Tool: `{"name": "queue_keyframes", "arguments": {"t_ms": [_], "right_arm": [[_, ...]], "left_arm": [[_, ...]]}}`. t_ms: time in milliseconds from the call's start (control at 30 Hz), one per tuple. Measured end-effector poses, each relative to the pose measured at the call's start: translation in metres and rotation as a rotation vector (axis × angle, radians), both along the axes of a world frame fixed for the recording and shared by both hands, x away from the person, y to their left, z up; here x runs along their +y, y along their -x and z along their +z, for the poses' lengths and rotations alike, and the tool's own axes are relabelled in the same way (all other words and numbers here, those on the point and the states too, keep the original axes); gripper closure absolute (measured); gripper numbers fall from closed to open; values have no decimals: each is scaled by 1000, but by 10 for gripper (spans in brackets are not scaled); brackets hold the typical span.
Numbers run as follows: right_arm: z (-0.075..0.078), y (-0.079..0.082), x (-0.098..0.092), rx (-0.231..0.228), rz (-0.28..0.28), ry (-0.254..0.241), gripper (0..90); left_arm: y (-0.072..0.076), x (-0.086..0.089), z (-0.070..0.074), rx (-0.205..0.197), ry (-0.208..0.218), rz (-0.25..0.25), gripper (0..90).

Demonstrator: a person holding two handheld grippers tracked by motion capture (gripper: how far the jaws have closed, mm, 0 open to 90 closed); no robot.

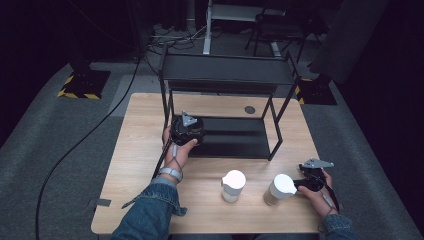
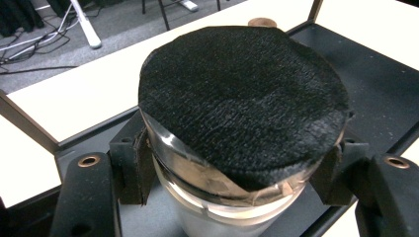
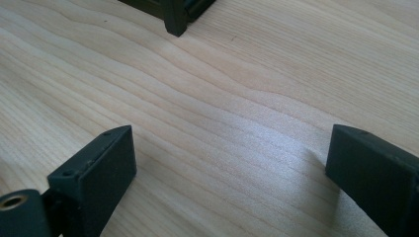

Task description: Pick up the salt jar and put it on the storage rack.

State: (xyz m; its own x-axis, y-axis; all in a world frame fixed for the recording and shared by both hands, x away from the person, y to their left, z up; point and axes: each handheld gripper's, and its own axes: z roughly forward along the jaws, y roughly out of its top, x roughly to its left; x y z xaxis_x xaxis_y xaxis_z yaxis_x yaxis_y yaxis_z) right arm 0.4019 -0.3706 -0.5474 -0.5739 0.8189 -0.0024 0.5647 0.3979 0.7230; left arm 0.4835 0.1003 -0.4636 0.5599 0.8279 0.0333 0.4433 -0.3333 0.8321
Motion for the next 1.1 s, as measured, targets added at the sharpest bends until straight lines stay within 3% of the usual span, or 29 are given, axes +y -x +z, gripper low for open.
{"name": "queue_keyframes", "arguments": {"t_ms": [500,1100], "right_arm": [[0,0,0,0,-4,0,51],[0,0,1,0,-7,0,51]], "left_arm": [[-12,1,-20,27,1,11,310],[-15,-1,-26,49,-4,20,310]]}}
